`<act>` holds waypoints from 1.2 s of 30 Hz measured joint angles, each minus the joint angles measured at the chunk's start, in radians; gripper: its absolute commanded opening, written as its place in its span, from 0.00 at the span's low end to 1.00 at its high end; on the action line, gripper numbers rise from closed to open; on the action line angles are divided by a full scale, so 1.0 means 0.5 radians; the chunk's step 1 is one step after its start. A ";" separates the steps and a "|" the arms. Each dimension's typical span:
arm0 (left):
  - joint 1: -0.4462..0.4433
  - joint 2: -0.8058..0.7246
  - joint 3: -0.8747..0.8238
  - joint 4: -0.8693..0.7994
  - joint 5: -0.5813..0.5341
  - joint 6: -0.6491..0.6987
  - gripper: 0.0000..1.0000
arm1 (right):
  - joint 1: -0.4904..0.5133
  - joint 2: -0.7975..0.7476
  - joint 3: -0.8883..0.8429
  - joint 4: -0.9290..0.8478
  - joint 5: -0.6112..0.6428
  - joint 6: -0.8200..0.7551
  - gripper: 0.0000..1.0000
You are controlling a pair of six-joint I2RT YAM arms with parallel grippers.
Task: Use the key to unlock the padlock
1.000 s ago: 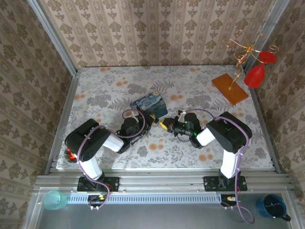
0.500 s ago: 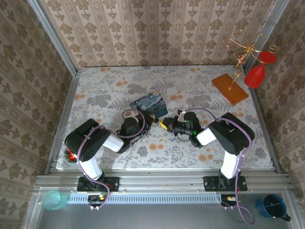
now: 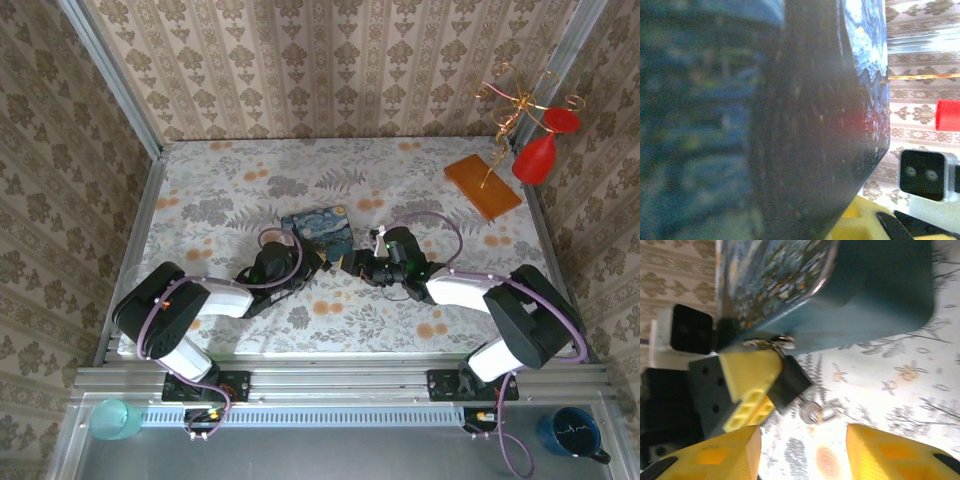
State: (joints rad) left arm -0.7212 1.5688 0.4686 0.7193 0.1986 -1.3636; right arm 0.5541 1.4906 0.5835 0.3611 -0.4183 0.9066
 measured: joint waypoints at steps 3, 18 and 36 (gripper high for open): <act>0.034 -0.065 0.055 -0.166 -0.001 0.063 0.00 | 0.049 -0.066 0.026 -0.255 0.153 -0.280 0.52; 0.029 -0.164 0.164 -0.575 -0.001 0.172 0.00 | 0.575 -0.347 -0.356 0.128 0.831 -1.565 0.53; -0.089 -0.262 0.162 -0.678 -0.024 0.204 0.00 | 0.674 0.171 -0.311 0.694 1.051 -2.026 0.46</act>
State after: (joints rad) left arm -0.7658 1.4380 0.5495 0.3801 0.1864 -1.2617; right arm 0.8909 1.5761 0.4278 0.7082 0.1074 -0.1066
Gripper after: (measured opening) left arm 0.107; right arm 0.464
